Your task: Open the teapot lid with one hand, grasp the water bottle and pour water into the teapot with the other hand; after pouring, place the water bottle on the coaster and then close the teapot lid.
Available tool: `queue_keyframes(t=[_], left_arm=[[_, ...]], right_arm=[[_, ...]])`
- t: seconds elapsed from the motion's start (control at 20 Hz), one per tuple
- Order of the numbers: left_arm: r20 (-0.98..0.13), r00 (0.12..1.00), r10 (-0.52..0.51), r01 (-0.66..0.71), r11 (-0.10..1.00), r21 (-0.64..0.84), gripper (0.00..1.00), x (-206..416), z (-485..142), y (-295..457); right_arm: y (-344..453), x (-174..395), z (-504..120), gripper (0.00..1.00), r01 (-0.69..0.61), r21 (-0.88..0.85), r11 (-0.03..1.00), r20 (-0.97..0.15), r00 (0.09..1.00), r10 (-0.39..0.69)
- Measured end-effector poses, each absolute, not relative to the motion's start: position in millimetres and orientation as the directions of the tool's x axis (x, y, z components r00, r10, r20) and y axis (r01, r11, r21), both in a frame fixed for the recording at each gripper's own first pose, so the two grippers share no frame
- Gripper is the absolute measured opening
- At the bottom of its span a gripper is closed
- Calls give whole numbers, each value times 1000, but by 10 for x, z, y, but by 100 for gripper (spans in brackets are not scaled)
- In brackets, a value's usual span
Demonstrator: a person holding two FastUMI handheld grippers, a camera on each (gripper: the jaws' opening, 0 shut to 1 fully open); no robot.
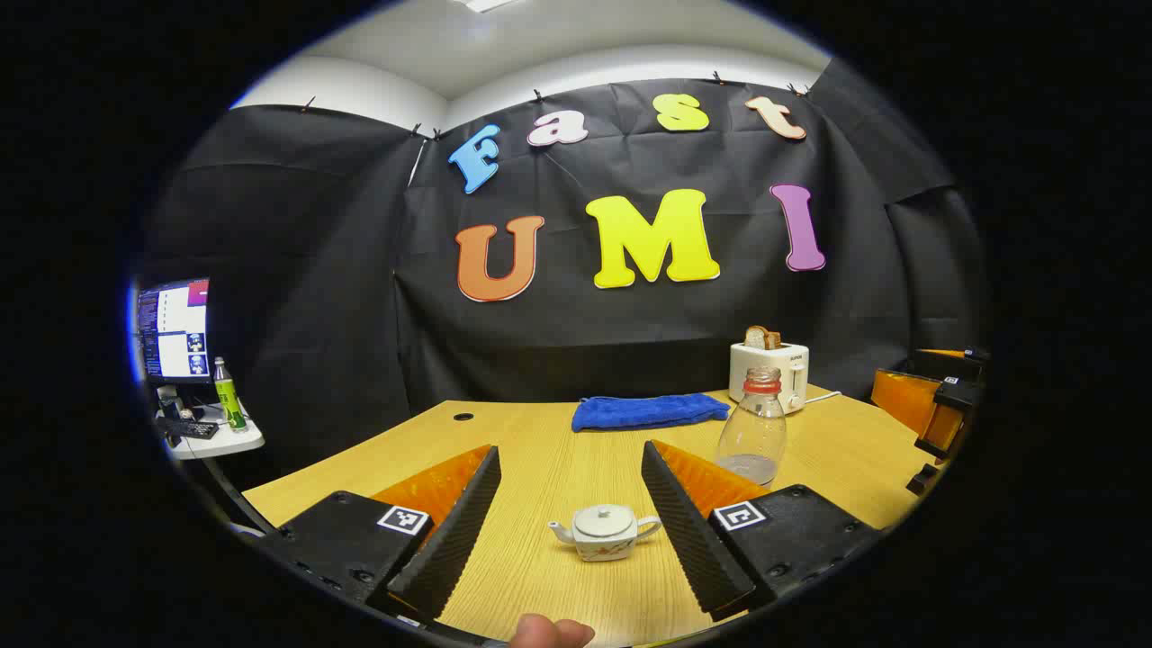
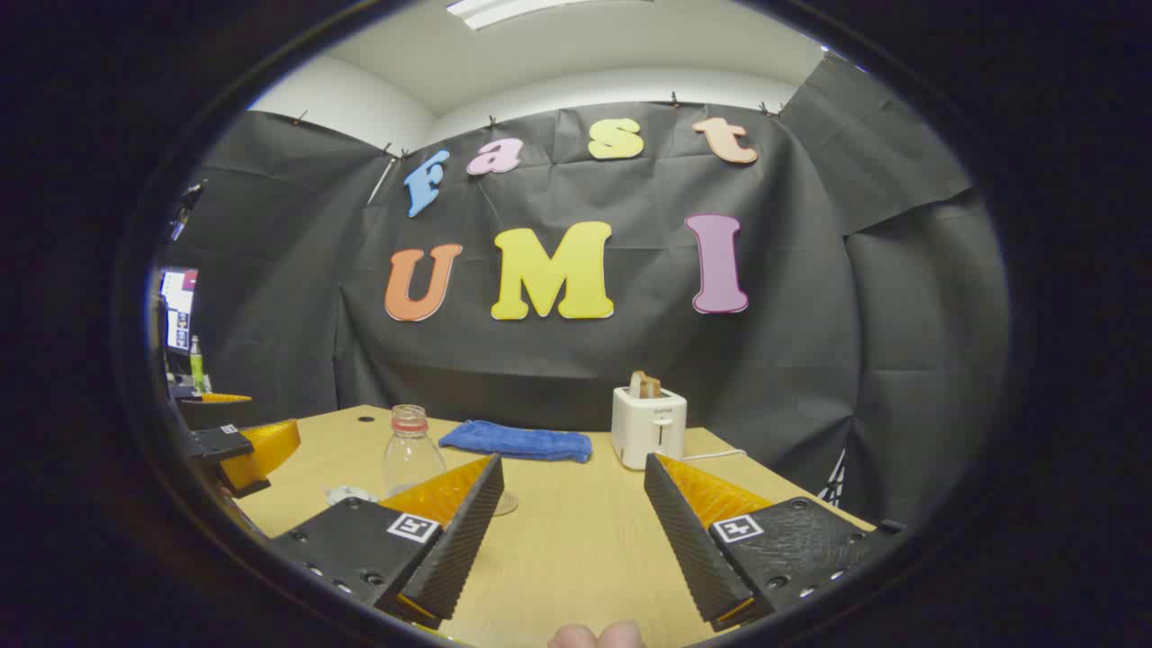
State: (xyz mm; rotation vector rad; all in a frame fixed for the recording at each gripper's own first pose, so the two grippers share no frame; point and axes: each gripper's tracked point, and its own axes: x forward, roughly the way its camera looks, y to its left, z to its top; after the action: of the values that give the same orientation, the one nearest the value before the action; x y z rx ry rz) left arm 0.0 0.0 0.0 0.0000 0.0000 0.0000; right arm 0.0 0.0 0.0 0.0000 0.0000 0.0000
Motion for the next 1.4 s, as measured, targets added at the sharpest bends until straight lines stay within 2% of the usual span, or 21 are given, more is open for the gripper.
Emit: queue_keyframes(t=[1.0,1.4], left_arm=[[20,999,-41,42,999,-24,99,-53,88,-83],[-28,997,-76,75,997,-32,99,-49,-177,-139]], right_arm=[[93,-57,-21,95,-1,-14,1000,3,1000,1],[35,-22,-209,94,3,3,1000,-22,1000,-3]])
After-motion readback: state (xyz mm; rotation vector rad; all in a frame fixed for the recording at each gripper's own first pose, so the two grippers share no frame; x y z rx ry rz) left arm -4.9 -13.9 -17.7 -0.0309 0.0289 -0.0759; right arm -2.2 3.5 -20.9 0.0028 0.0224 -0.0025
